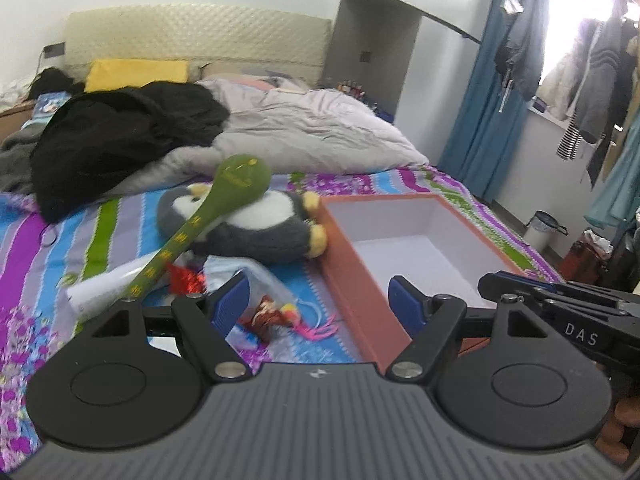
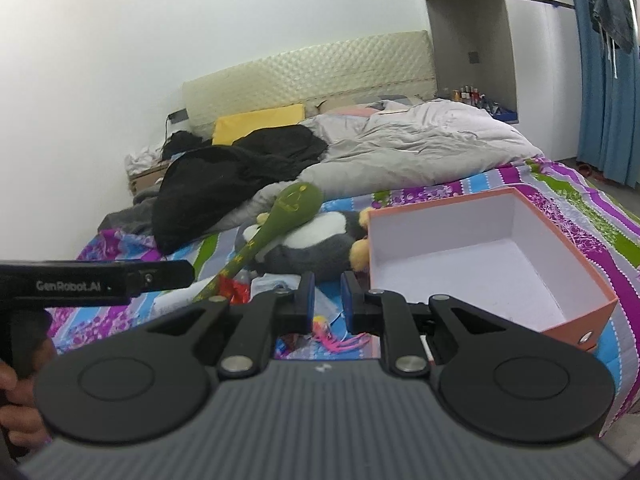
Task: Organize soft objects
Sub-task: 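Withdraw both grippers from the pink box back over the bed, then grasp white tissue with left gripper while right grasps pink-feathered toy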
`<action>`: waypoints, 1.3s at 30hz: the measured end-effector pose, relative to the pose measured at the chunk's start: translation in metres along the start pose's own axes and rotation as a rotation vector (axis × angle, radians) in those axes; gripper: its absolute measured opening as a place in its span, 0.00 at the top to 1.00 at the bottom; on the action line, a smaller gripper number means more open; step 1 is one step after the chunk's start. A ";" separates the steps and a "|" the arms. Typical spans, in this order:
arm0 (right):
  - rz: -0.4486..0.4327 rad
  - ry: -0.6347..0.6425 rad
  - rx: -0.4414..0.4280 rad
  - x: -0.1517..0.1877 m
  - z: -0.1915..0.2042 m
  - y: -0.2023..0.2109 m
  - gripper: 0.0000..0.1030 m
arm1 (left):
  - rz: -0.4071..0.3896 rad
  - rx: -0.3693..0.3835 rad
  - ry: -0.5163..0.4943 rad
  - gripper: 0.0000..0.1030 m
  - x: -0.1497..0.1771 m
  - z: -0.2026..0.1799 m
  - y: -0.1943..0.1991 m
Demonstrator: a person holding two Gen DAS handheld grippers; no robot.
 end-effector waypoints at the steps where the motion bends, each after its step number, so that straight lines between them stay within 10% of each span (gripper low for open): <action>1: 0.005 0.002 -0.004 0.003 0.003 -0.002 0.82 | 0.002 -0.004 0.003 0.22 0.005 0.004 0.001; 26: 0.177 0.101 -0.024 0.090 0.058 -0.043 0.81 | 0.165 -0.112 0.206 0.22 0.123 0.085 -0.015; 39: 0.234 0.126 -0.025 0.090 0.057 -0.110 0.81 | 0.242 -0.168 0.246 0.20 0.124 0.126 -0.090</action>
Point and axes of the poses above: each gripper's, at about its wrist camera, not at the fingertips, and y roughly against the way its jaws point, z to its left, x to its underside, the point moved 10 cm from there along -y, roughly the way its jaws point, and after that the axes turned 12 degrees about z, right-handed, at the moved point
